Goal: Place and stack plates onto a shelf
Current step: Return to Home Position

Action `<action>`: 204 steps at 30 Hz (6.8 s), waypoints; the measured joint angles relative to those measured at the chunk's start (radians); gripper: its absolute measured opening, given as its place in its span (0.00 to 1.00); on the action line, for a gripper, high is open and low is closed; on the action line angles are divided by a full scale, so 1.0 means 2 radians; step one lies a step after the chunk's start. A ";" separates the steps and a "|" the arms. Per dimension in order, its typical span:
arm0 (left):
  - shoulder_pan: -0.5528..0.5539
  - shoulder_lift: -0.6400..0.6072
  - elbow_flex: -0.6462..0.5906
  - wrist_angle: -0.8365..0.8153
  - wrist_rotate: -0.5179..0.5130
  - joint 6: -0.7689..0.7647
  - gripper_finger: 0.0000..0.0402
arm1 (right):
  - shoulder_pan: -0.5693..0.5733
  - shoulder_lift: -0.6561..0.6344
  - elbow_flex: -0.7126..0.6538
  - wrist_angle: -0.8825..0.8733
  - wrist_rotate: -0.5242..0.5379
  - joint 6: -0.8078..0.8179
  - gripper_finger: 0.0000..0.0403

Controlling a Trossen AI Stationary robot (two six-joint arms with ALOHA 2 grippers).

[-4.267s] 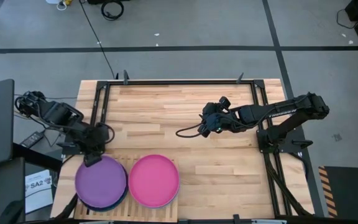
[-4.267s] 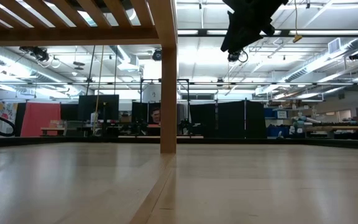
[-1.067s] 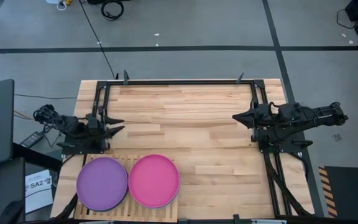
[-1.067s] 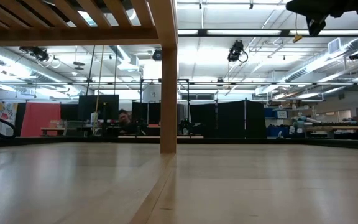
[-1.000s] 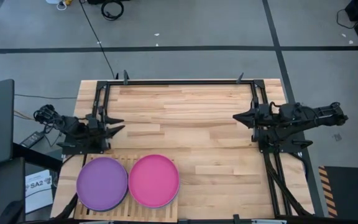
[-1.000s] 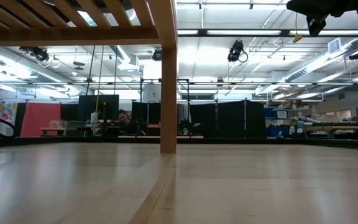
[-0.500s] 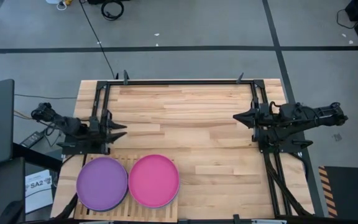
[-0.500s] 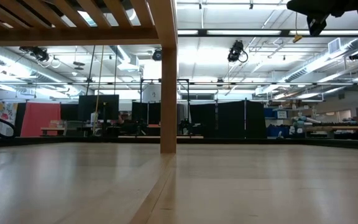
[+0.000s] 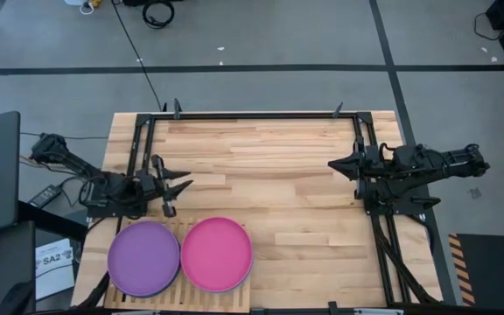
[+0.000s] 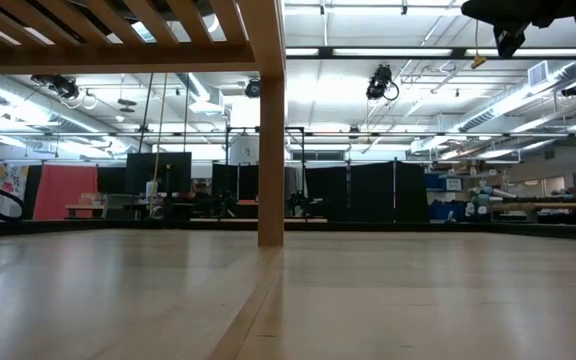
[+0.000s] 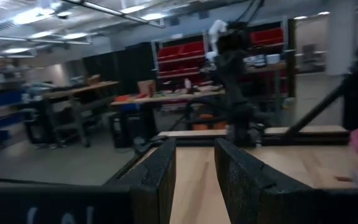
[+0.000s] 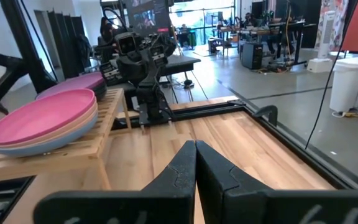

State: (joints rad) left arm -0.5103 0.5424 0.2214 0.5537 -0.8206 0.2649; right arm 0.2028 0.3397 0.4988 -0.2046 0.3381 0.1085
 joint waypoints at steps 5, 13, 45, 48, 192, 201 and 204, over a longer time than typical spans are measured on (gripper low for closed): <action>-0.009 0.001 0.000 0.009 -0.024 0.018 0.29 | 0.000 0.000 0.000 -0.001 0.000 -0.005 0.03; -0.010 -0.057 0.000 -0.153 0.068 -0.055 0.29 | 0.000 0.000 0.000 -0.014 0.000 -0.012 0.03; -0.009 -0.250 0.000 -0.405 0.127 -0.129 0.29 | 0.000 -0.014 0.000 -0.046 -0.014 -0.018 0.03; -0.009 -0.253 0.000 -0.408 0.133 -0.129 0.29 | 0.000 -0.027 -0.003 -0.050 -0.025 -0.008 0.03; 0.275 -0.270 -0.107 -0.225 0.349 -0.163 0.29 | -0.001 -0.168 -0.246 0.143 0.016 0.010 0.03; 0.275 -0.270 -0.107 -0.224 0.349 -0.163 0.29 | -0.001 -0.168 -0.246 0.143 0.017 0.010 0.03; 0.275 -0.270 -0.107 -0.224 0.349 -0.163 0.29 | -0.001 -0.168 -0.246 0.143 0.017 0.010 0.03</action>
State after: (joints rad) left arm 0.0399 0.0017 0.0074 0.1059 -0.1219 -0.0612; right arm 0.2009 0.0044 0.0074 0.0818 0.3721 0.1287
